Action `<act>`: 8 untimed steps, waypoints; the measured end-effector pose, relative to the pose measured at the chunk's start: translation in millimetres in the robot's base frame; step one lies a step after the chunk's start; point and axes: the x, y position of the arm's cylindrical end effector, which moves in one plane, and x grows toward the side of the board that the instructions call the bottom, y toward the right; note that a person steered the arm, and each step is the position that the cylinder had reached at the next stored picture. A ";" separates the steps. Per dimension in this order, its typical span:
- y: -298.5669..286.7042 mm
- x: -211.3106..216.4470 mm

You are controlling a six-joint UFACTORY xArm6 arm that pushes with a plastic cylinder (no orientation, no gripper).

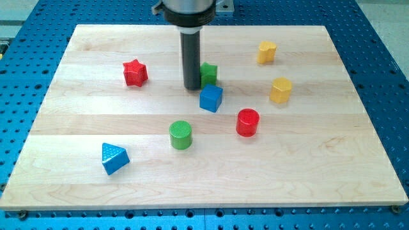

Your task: Move the hexagon and cube closer

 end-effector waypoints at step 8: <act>69.2 -40.4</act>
